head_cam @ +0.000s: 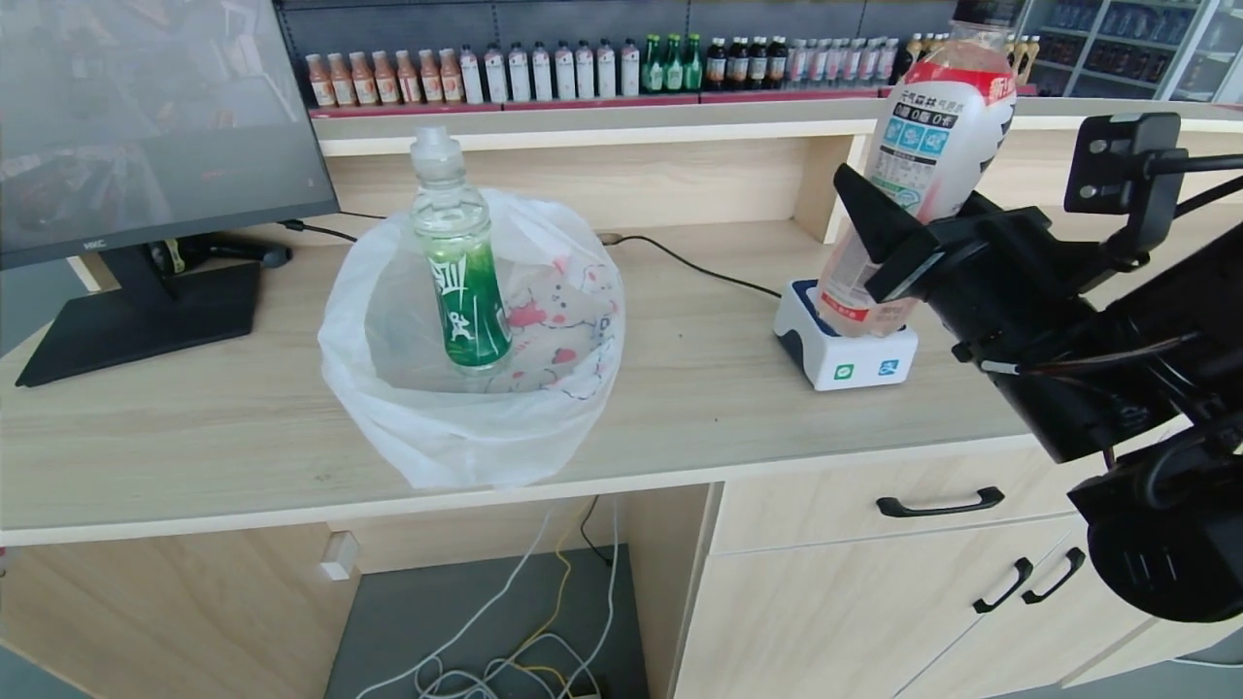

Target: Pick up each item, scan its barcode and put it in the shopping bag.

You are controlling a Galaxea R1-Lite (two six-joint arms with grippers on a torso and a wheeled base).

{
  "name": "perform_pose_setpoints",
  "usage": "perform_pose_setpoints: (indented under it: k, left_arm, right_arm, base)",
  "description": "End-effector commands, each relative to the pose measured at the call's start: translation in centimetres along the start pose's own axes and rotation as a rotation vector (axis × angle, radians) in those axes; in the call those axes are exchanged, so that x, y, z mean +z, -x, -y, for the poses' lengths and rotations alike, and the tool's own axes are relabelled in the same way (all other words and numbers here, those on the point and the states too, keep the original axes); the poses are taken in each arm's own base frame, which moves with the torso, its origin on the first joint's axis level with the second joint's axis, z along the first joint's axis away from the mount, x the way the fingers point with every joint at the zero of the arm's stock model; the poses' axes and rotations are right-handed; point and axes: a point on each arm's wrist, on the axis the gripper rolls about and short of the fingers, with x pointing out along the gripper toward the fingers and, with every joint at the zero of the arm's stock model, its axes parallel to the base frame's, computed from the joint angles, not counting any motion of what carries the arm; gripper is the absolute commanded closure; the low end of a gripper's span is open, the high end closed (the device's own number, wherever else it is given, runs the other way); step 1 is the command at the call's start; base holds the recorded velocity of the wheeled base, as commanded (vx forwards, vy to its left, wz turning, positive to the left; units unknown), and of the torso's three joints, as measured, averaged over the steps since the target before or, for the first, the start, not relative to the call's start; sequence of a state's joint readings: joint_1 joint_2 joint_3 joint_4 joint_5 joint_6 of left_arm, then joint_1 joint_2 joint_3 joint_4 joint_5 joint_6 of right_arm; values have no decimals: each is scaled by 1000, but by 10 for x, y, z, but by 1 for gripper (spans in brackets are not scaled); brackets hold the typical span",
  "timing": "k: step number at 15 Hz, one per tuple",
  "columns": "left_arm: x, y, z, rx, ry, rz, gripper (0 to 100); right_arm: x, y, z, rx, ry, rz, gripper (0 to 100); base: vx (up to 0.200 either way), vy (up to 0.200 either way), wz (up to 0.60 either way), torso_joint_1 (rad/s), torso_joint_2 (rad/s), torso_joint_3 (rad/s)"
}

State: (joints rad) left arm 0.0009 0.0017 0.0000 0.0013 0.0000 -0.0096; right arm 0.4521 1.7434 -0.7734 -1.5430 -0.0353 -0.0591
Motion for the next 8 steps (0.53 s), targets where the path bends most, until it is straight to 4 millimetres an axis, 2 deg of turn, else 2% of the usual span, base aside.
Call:
perform_pose_setpoints:
  k: [1,8]
  left_arm:
    - [0,0,0,-1,0,0,0]
    - [0,0,0,-1,1,0,0]
  right_arm:
    - [-1,-1,0,-1,1,-2,100]
    - [3,-6,-2,7,2,23,100]
  base:
    - [0,200,0,-7,7,2]
    - [0,200,0,0,3,2]
